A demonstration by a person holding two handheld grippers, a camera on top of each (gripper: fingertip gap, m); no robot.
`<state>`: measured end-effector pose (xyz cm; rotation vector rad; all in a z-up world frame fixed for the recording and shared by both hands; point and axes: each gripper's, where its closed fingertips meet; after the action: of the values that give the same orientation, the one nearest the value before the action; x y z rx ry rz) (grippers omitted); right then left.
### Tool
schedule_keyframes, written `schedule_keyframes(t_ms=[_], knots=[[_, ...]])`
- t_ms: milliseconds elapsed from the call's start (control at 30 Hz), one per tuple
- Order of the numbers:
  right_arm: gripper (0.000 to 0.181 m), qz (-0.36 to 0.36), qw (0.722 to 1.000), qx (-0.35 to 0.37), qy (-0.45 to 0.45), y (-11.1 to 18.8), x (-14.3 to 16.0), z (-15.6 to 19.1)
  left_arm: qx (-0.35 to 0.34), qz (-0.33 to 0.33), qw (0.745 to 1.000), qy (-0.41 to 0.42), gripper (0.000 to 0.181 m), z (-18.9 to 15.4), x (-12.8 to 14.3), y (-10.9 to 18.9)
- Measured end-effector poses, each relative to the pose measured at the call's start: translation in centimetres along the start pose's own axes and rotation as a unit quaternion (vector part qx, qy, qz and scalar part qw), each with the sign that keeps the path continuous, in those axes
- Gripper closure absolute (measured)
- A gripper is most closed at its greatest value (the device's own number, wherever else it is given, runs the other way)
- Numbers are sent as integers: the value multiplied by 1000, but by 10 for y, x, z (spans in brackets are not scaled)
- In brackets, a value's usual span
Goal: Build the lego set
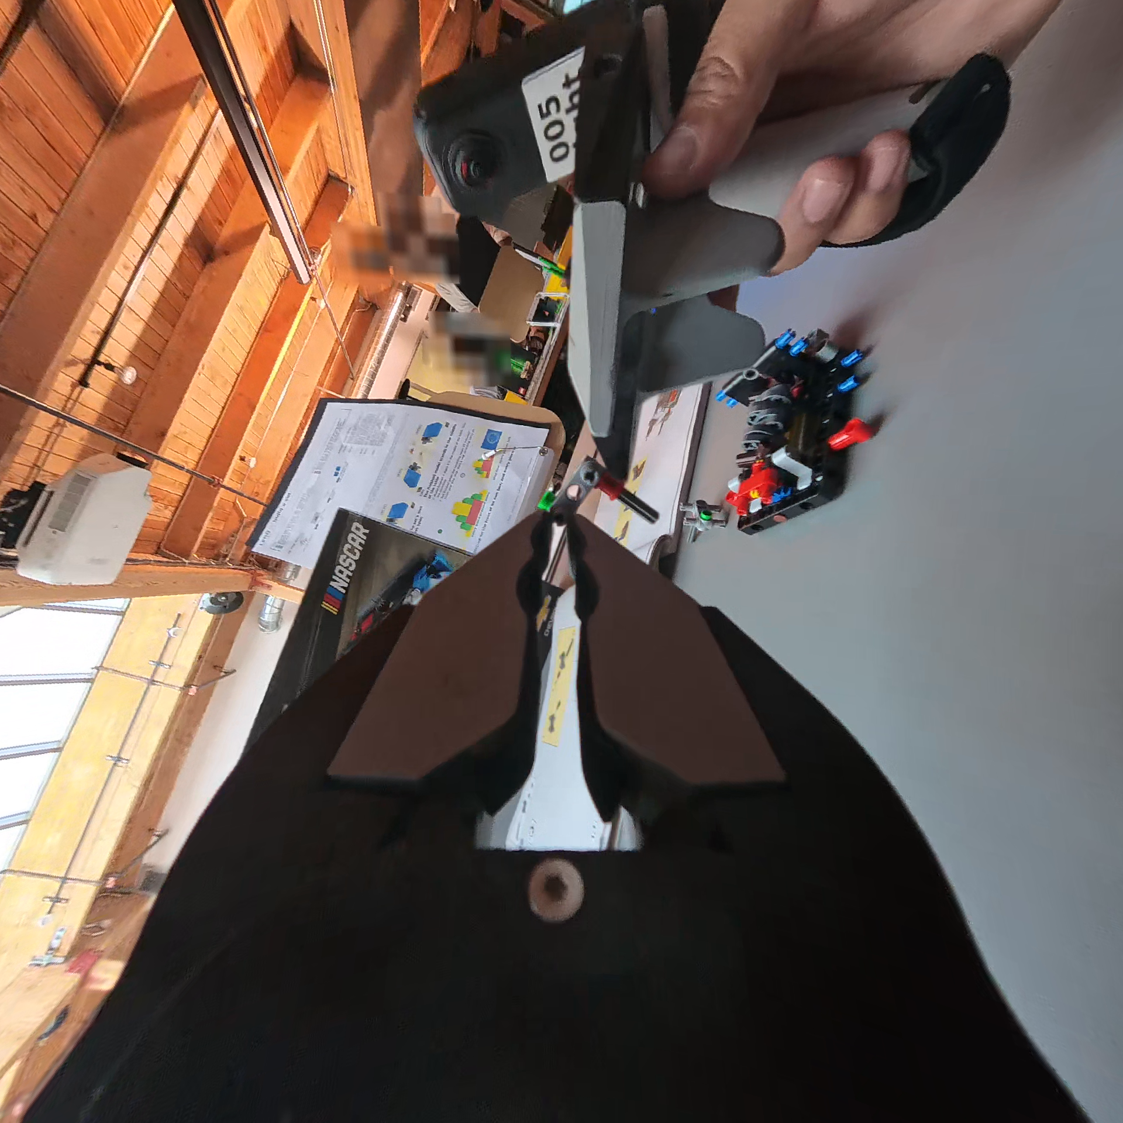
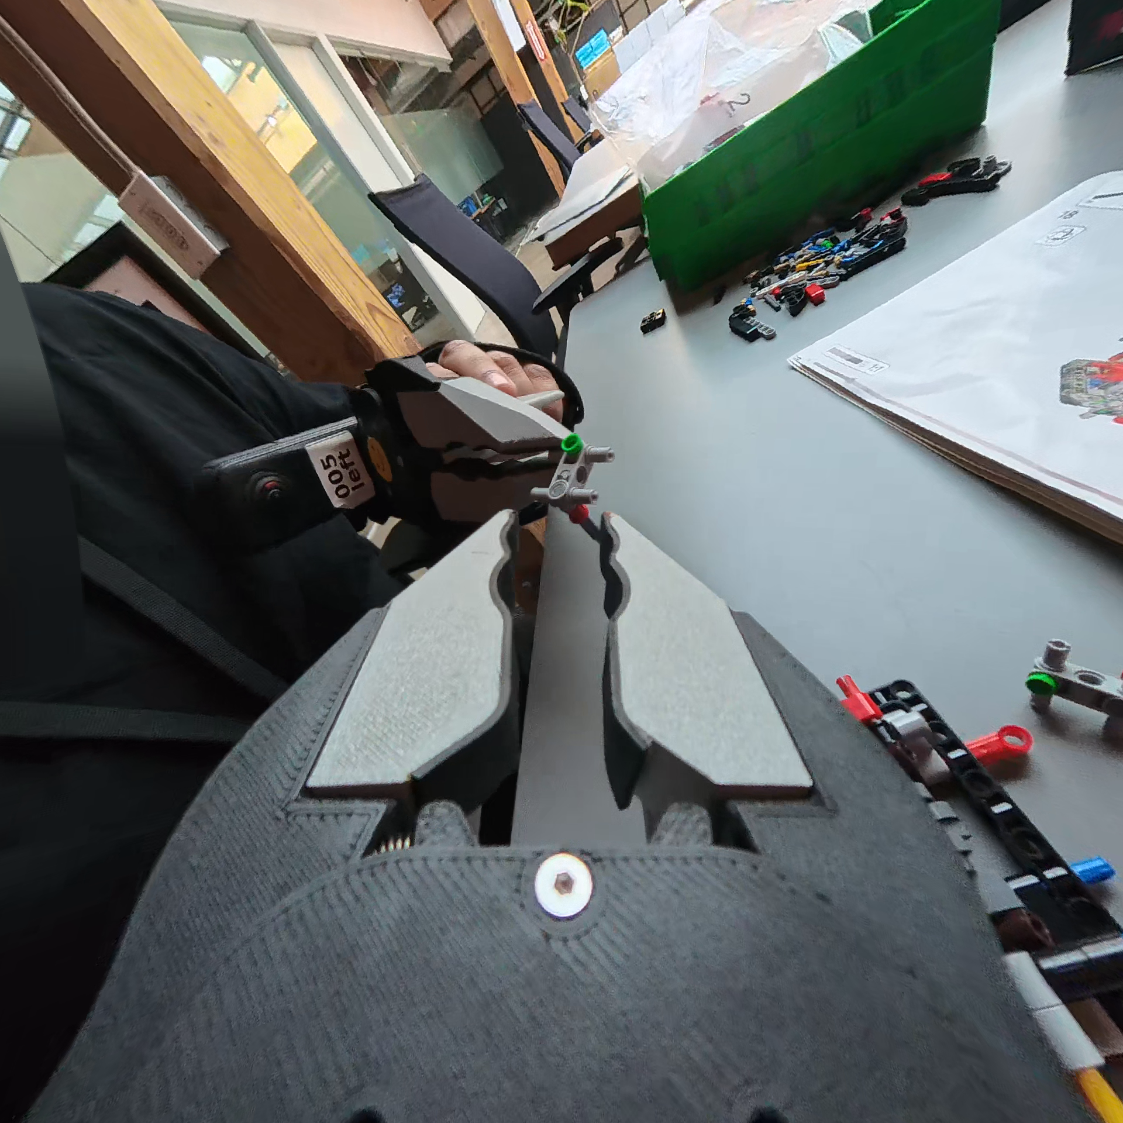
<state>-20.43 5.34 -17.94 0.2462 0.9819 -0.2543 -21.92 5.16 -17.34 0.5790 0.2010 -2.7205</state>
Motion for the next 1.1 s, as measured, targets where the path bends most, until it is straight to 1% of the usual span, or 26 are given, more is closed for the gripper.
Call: schedule_keyframes(t_ms=[67, 133, 200, 267, 367, 433, 500, 567, 633, 667, 733, 867, 933, 1000, 1100], knots=[[168, 1, 1000, -2, 15, 1, -2, 4, 17, 6, 1000, 26, 179, -4, 3, -1], [164, 8, 999, 31, 26, 3, -2, -3, 45, 18, 997, 58, 179, -11, 6, -2], [148, 22, 995, 87, 52, 7, -1, -13, 70, 36, 993, 88, 179, -17, 11, -5], [147, 54, 986, 123, 96, 6, 4, -16, 102, 62, 985, 121, 179, -24, 17, -8], [146, 120, 961, 192, 157, 4, 15, -25, 164, 117, 963, 179, 179, -40, 27, -11], [155, 147, 937, 240, 207, 4, 18, -30, 203, 144, 943, 220, 179, -50, 28, -11], [161, 172, 918, 263, 244, 4, 21, -32, 228, 158, 928, 247, 179, -56, 27, -10], [165, 205, 900, 284, 260, 5, 28, -36, 241, 163, 919, 265, 179, -58, 26, -8], [171, 224, 889, 291, 271, 6, 33, -39, 255, 175, 911, 274, 179, -61, 27, -7], [172, 228, 889, 292, 271, 6, 35, -40, 261, 179, 907, 278, 179, -62, 27, -6], [181, 232, 893, 286, 260, 7, 38, -42, 273, 181, 899, 291, 179, -64, 26, -5], [181, 225, 904, 272, 240, 9, 40, -42, 305, 176, 873, 337, 179, -69, 20, -4], [181, 223, 908, 271, 230, 10, 40, -43, 313, 186, 862, 352, 179, -70, 23, -4], [177, 218, 912, 264, 224, 10, 40, -42, 311, 200, 855, 363, 179, -70, 29, -5], [165, 221, 917, 245, 224, 5, 43, -37, 325, 213, 840, 379, 179, -73, 31, -5]])
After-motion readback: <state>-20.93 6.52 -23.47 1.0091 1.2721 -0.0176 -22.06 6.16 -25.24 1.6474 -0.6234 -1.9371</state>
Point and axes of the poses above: each gripper's, where its closed fingertips meet, y back along the fingers, x out of its underside, z = x × y across the jaws, and after that the axes turned 5 degrees about -x, right-handed
